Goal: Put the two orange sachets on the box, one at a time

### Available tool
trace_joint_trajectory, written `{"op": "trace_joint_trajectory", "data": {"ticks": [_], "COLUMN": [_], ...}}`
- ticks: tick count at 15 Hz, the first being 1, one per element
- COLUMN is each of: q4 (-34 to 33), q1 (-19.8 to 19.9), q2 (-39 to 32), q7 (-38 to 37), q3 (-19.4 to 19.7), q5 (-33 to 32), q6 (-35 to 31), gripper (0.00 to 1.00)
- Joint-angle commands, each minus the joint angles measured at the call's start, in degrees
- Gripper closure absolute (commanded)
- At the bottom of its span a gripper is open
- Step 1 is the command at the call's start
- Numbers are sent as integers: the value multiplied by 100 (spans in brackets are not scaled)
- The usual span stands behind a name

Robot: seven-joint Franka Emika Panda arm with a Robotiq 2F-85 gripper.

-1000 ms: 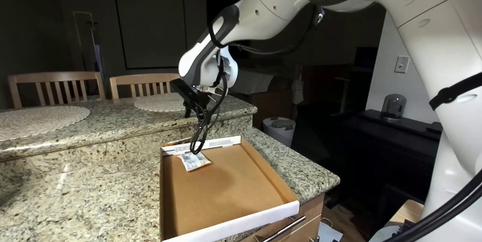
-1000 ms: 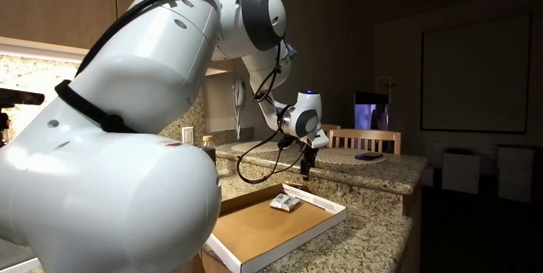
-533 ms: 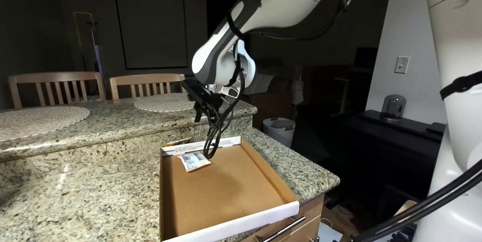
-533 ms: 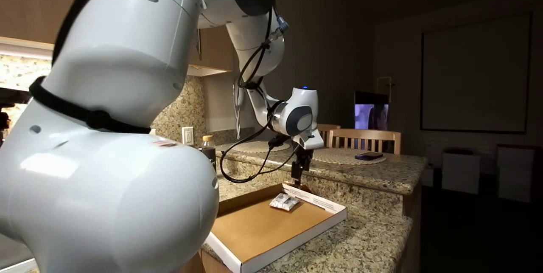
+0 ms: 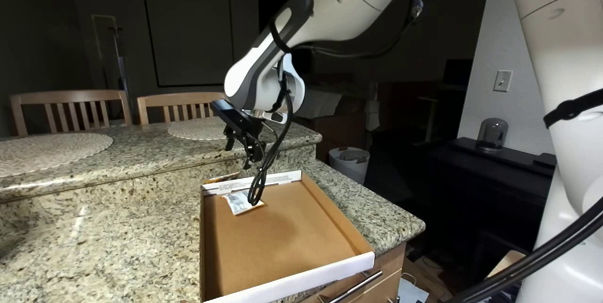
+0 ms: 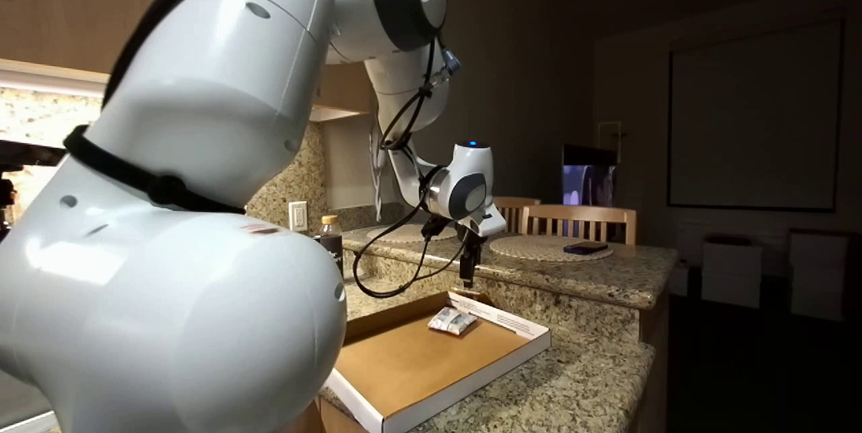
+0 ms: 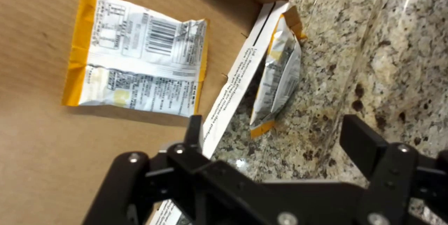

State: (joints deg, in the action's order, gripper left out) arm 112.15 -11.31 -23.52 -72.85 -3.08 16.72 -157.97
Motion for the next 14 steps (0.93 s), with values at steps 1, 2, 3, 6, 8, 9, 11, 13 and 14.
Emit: {"op": "trace_joint_trajectory", "data": {"ticks": [1, 2, 3, 6, 8, 9, 11, 13, 14], "q4": [-516, -600, -669, -827, -921, -979, -1080, -1188, -1228], "q1": [37, 31, 19, -12, -14, -34, -6, 0, -11], "q2": [-540, -636, -722, -898, -995, -1047, -1110, -1150, -1162], "q7": [290, 344, 386, 433, 413, 379, 391, 405, 399], "q3": [-63, -73, -69, 6, 61, 117, 134, 154, 174], "q5": [-74, -74, -80, -105, -121, -156, -145, -154, -175], "q6": [139, 204, 221, 276, 316, 318, 397, 540, 588], "gripper": [0, 0, 0, 7, 25, 36, 50, 64, 71]}}
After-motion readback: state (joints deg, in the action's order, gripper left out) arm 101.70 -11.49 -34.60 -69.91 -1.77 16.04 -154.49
